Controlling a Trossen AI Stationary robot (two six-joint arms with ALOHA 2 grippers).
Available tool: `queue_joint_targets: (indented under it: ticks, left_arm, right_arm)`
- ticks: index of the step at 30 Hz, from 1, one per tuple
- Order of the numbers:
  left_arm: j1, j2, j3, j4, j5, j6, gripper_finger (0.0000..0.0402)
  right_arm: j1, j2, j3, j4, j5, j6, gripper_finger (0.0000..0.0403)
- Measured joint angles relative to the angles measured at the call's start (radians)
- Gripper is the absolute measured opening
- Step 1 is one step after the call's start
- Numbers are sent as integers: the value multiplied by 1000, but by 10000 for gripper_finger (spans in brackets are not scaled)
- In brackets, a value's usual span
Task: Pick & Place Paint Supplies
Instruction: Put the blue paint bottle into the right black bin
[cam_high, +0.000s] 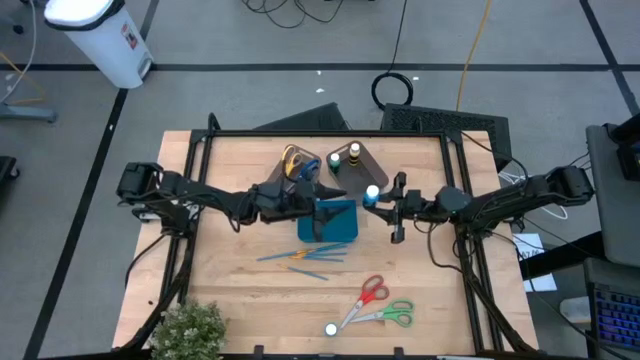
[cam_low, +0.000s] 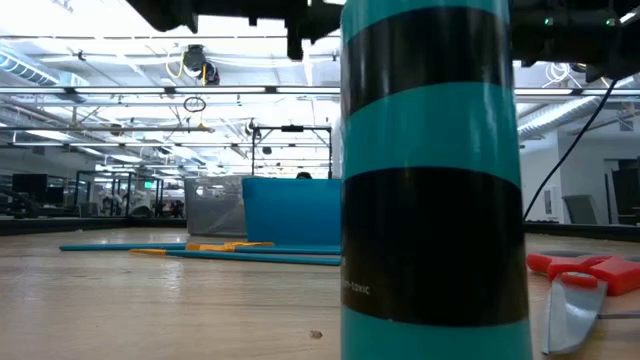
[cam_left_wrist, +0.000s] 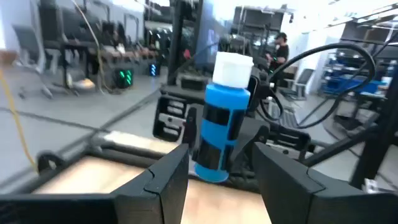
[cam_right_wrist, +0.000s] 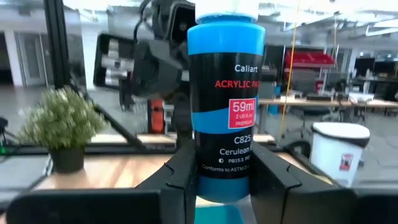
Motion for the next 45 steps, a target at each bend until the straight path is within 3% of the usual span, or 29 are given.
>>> queue_joint_targets:
  ticks: [6, 14, 19, 28, 32, 39, 45]
  left_arm:
    - [20, 27, 2, 4, 48, -35, 182]
    - [-11, 123, 9, 173, 53, 84, 210]
    - [-9, 156, 43, 145, 49, 116, 244]
    - [5, 177, 55, 123, 51, 116, 250]
    - [5, 177, 55, 117, 51, 120, 222]
    - [5, 177, 55, 109, 51, 100, 113]
    - [6, 173, 55, 72, 43, 72, 110]
  right_arm:
    - [1, 71, 14, 39, -5, 7, 90]
    - [4, 178, 47, 102, -53, 2, 90]
    - [4, 209, 55, 123, -57, 13, 90]
    - [4, 226, 56, 138, -79, 15, 91]
    - [3, 226, 56, 133, -78, 13, 91]
    - [3, 225, 56, 127, -78, 8, 108]
    - [-6, 191, 60, 18, -79, 27, 137]
